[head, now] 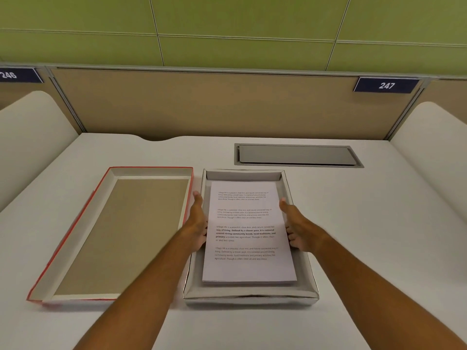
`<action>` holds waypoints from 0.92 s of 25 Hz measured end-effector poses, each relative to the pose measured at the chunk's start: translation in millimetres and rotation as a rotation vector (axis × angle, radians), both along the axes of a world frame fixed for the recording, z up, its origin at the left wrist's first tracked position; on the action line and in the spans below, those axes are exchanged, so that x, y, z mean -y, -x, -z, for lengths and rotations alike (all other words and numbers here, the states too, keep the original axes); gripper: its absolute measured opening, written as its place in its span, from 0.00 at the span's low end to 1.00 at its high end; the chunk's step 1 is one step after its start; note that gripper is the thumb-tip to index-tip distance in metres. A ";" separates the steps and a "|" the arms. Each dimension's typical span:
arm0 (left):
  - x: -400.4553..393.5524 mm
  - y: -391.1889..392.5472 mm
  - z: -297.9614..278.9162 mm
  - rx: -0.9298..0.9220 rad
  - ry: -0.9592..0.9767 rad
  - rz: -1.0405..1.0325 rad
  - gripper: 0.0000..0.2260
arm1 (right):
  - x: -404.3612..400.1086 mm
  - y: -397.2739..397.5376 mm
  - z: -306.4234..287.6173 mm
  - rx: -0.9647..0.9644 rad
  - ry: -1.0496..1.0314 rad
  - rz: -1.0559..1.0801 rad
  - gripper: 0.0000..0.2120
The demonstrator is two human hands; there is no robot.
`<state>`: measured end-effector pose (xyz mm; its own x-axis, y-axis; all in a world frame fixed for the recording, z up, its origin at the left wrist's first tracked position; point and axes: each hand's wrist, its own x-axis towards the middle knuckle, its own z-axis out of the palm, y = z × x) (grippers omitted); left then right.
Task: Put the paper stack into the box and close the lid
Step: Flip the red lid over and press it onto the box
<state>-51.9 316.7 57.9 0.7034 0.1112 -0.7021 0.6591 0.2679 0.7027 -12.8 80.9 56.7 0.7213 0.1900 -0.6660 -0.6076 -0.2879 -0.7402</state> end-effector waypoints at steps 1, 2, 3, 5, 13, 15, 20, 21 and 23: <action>-3.2 -0.8 1.2 -0.012 0.015 -0.009 0.52 | 1.8 -0.6 1.2 0.000 -0.003 0.022 0.28; -6.5 -0.6 1.4 -0.011 0.024 0.008 0.53 | 2.3 -0.7 1.4 -0.004 -0.001 0.037 0.28; -10.5 -2.5 4.8 -0.008 0.019 0.010 0.53 | 1.5 1.2 -0.6 -0.002 -0.004 0.037 0.28; -13.3 -0.6 1.6 -0.006 0.000 -0.002 0.51 | -4.6 6.2 -8.0 0.053 -0.010 0.003 0.25; 11.5 28.1 -22.6 0.241 -0.604 0.185 0.34 | -39.1 36.0 -19.7 0.745 0.538 -0.130 0.33; 16.1 41.2 -25.7 0.264 -0.869 0.224 0.37 | -43.7 44.4 -19.0 0.785 0.603 -0.253 0.38; 8.2 73.5 -23.4 0.308 -1.426 0.386 0.42 | -52.6 62.3 -12.9 0.933 0.736 -0.411 0.44; 3.3 79.4 -24.0 0.307 -1.494 0.389 0.43 | -54.6 63.9 -12.1 0.967 0.757 -0.444 0.45; -6.7 92.2 -23.6 0.297 -1.590 0.418 0.44 | -60.0 69.0 -12.3 1.009 0.793 -0.501 0.46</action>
